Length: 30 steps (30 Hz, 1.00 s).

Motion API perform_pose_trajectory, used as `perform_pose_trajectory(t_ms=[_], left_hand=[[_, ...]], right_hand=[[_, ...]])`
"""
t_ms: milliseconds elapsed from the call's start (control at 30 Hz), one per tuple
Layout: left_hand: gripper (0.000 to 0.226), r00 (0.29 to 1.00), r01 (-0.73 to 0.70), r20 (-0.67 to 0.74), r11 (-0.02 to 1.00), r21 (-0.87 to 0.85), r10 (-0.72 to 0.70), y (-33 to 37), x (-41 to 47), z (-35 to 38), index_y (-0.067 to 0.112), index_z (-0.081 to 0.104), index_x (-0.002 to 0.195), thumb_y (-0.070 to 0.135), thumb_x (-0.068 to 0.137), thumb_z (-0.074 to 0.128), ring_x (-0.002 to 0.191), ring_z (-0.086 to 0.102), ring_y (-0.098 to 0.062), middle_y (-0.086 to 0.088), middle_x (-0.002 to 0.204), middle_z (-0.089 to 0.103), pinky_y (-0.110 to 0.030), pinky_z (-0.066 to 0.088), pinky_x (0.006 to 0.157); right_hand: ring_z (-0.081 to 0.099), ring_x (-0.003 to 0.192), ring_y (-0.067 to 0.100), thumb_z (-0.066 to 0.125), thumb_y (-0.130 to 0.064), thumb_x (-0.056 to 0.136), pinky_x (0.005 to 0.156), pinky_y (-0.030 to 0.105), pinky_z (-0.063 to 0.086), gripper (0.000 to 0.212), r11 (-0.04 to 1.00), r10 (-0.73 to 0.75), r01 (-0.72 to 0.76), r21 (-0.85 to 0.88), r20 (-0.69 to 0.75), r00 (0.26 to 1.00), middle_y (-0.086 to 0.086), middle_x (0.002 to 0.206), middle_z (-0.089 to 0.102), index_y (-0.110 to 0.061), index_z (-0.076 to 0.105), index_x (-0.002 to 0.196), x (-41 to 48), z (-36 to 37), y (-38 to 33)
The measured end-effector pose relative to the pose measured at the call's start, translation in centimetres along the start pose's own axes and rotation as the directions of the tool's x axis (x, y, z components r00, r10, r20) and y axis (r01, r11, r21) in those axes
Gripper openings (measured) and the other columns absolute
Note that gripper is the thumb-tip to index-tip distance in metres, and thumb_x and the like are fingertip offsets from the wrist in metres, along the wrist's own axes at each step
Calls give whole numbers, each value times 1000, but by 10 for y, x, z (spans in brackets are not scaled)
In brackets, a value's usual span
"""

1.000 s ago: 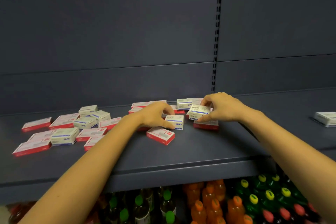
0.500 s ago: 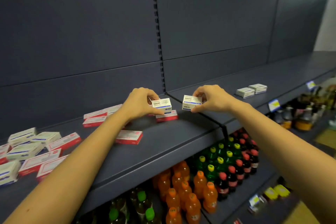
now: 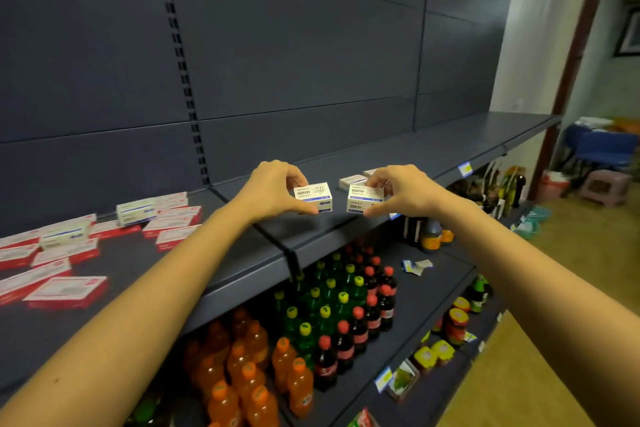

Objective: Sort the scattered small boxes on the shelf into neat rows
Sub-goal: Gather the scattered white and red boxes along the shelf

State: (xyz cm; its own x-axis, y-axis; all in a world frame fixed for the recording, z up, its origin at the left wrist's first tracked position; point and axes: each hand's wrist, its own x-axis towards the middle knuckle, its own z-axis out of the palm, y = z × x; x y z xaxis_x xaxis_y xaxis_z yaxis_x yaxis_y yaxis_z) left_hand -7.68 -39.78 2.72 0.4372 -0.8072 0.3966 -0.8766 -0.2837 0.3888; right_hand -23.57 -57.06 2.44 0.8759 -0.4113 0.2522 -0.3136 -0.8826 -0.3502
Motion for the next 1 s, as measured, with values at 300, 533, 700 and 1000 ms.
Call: perform_pose_trajectory(t_ms=[300, 533, 700, 1000], left_hand=[[46, 996, 85, -26, 996, 8, -84, 53, 47, 72, 13, 68, 98, 35, 61, 83, 90, 59, -16, -4, 101, 68, -29, 48, 80], [50, 987, 157, -50, 985, 73, -154, 63, 75, 97, 13, 65, 104, 39, 64, 80, 92, 54, -14, -4, 108, 65, -30, 46, 79], [46, 976, 200, -102, 976, 89, -191, 59, 98, 106, 15, 65, 100, 39, 64, 80, 84, 53, -12, -3, 103, 65, -31, 46, 74], [47, 950, 303, -123, 942, 144, -287, 44, 119, 128, 18, 65, 102, 45, 65, 77, 89, 53, -12, 2, 107, 64, -32, 48, 77]], right_hand=[[53, 86, 12, 76, -33, 72, 74, 25, 39, 45, 998, -61, 61, -27, 32, 998, 2, 111, 63, -17, 59, 110, 12, -31, 97], [52, 88, 9, 76, -33, 73, 66, 19, 38, 45, 992, -129, 130, -4, 80, 988, 1, 111, 62, -18, 58, 111, 32, -34, 143], [52, 90, 10, 74, -34, 75, 72, 22, 41, 44, 983, -184, 182, 35, 83, 979, 2, 115, 60, -18, 57, 112, 59, -30, 163], [53, 96, 11, 72, -34, 76, 76, 23, 42, 47, 939, -341, 331, 94, 123, 932, 1, 118, 59, -20, 55, 118, 120, -17, 180]])
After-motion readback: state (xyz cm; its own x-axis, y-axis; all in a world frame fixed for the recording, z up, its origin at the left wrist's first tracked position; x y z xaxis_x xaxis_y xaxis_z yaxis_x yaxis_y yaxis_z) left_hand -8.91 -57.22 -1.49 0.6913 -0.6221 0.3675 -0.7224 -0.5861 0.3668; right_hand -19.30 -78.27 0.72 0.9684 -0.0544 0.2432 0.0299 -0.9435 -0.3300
